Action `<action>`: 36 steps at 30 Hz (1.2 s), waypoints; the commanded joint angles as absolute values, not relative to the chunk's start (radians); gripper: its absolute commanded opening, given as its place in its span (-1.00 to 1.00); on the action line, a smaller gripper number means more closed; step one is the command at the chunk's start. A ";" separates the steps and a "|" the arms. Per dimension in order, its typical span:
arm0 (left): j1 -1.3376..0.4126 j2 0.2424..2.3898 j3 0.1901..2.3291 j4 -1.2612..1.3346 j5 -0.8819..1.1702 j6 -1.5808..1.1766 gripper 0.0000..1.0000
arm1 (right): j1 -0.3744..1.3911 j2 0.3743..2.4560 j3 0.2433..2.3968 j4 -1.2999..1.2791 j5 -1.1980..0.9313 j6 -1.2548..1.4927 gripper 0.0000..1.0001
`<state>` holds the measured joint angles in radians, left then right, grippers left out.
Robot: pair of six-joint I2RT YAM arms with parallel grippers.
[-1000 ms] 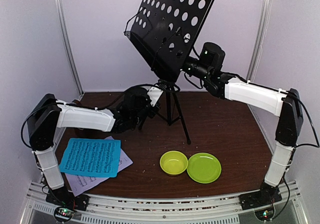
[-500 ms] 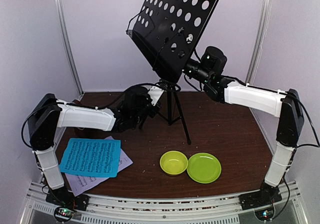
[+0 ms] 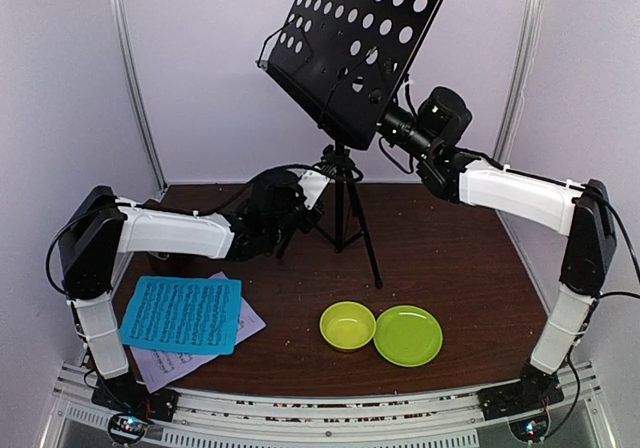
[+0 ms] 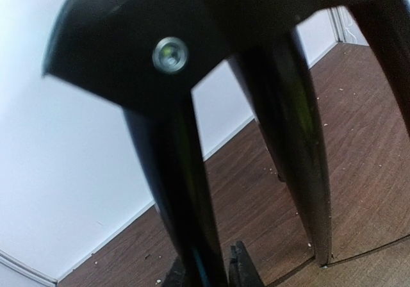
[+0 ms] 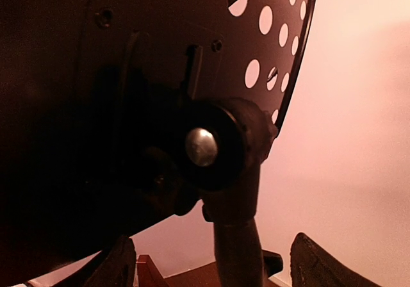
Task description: Set up the instrument practice props
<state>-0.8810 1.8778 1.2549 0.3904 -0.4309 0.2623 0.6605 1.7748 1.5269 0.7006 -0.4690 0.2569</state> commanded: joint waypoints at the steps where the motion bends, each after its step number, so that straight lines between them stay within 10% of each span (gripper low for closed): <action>1: -0.914 1.928 1.256 0.243 -0.345 0.364 -1.00 | 0.659 1.735 1.497 0.690 -0.446 0.288 0.69; 36: -0.901 1.948 1.295 0.176 -0.303 0.324 -1.00 | 0.631 1.511 1.108 0.594 -0.369 0.328 0.89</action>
<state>-0.8684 1.8935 1.2922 0.3351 -0.4213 0.2371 0.6411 1.5581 1.1591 0.6373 -0.3801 0.3367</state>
